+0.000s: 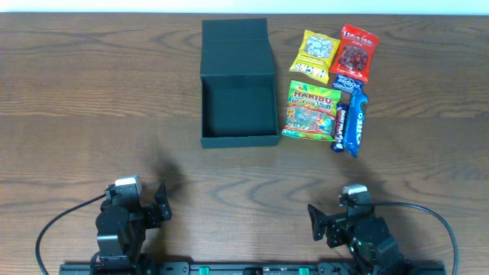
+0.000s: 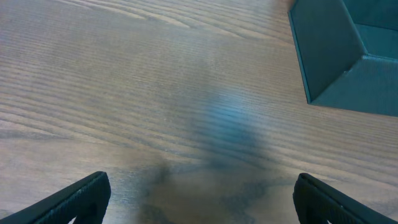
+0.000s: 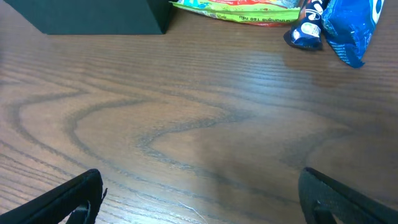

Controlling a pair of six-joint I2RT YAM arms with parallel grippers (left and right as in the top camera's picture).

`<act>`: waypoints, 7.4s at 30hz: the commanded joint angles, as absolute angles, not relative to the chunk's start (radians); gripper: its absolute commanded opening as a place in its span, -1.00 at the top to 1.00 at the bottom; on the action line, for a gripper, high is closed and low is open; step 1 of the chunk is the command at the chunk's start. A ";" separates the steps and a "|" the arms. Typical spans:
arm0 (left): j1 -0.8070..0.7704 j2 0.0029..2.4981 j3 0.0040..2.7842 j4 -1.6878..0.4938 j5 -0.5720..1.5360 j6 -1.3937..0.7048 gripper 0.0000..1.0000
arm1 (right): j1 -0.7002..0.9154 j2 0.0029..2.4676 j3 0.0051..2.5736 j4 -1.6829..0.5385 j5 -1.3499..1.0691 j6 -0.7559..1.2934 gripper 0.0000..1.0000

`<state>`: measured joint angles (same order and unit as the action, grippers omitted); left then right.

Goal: Pack container
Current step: 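Move the right gripper toward the green Haribo bag beside the box, then grasp the green Haribo bag with the right gripper, then carry the Haribo bag into the green box and release it, then reach the right gripper to the blue Oreo roll and grasp it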

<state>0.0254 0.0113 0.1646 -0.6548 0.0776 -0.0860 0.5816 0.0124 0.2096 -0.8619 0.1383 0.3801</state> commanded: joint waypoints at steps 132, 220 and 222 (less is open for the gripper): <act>0.030 0.004 0.158 -0.661 0.067 -0.097 -0.90 | 0.381 1.792 1.688 -0.766 0.071 0.371 0.98; 0.030 0.004 0.158 -0.661 0.067 -0.097 -0.90 | -0.020 2.014 1.262 -0.539 0.050 0.283 0.47; 0.030 0.004 0.158 -0.661 0.067 -0.097 -0.91 | -0.019 2.014 1.262 -0.545 0.043 0.283 0.58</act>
